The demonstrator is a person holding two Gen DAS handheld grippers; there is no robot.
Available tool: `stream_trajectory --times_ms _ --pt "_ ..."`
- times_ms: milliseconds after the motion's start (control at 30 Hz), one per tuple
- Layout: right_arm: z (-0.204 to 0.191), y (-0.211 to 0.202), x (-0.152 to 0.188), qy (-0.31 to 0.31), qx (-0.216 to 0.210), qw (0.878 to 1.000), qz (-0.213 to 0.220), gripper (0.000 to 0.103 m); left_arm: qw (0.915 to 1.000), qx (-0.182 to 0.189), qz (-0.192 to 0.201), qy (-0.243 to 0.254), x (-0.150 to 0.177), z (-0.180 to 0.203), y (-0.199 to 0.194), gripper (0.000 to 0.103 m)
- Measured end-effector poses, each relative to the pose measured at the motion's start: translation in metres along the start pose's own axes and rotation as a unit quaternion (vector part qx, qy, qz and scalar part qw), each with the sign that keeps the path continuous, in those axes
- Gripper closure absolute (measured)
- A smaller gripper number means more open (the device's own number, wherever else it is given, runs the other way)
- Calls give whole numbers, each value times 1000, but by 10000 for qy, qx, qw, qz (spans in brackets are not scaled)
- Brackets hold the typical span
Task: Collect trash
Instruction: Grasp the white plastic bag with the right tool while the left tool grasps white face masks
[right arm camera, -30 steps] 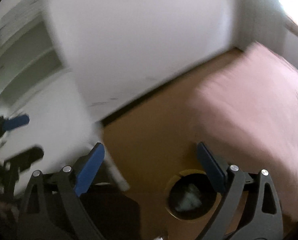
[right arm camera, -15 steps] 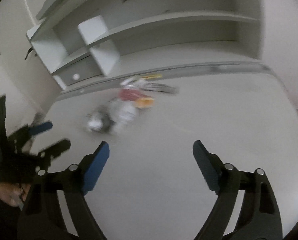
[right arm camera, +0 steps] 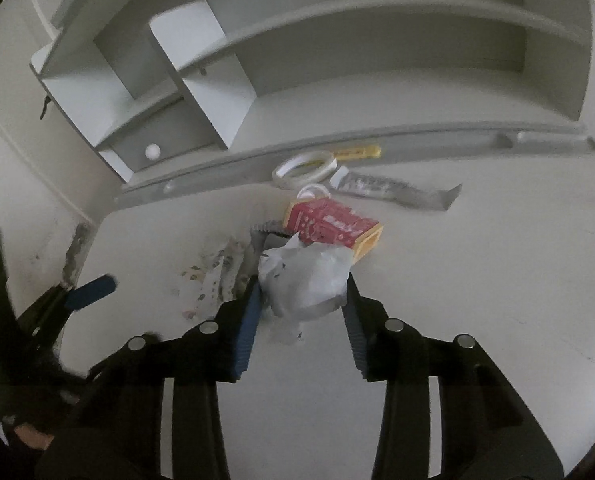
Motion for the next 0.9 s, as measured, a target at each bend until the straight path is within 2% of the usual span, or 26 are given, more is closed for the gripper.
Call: stream_trajectory --times_ms 200,333,400,500,533,567,667,900 --pt "7 -34 15 -63 -24 9999 93 65 9991 162 -194 336 -7 27 26 7" --pt "13 -46 26 -41 -4 9999 93 65 9986 -19 -124 507 -10 34 36 8" --pt "16 -50 31 -11 5 10000 86 65 9983 -53 -77 577 -10 35 36 13" --pt "19 -52 37 15 5 10000 74 65 9984 21 -143 552 -8 33 33 49" --pt "20 -54 40 25 2 10000 70 65 9985 97 -195 507 -7 31 31 71" --pt "21 -55 42 39 5 10000 71 65 9985 137 -224 484 -6 31 29 80" --pt "26 -63 49 98 24 9999 100 65 9985 123 -162 504 -3 29 20 87" --pt "48 -96 72 285 280 9988 276 65 9979 108 143 627 -4 45 -19 88"
Point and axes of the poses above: each gripper's, at about its wrist camera, not at the fingertips, and y roughly the way its jaws point, z to its right, x to its underside, the point moved 6 cm from there along y, roughly the way its jaws point, and after that the axes turned 12 degrees about -y, right-handed, at the moved point
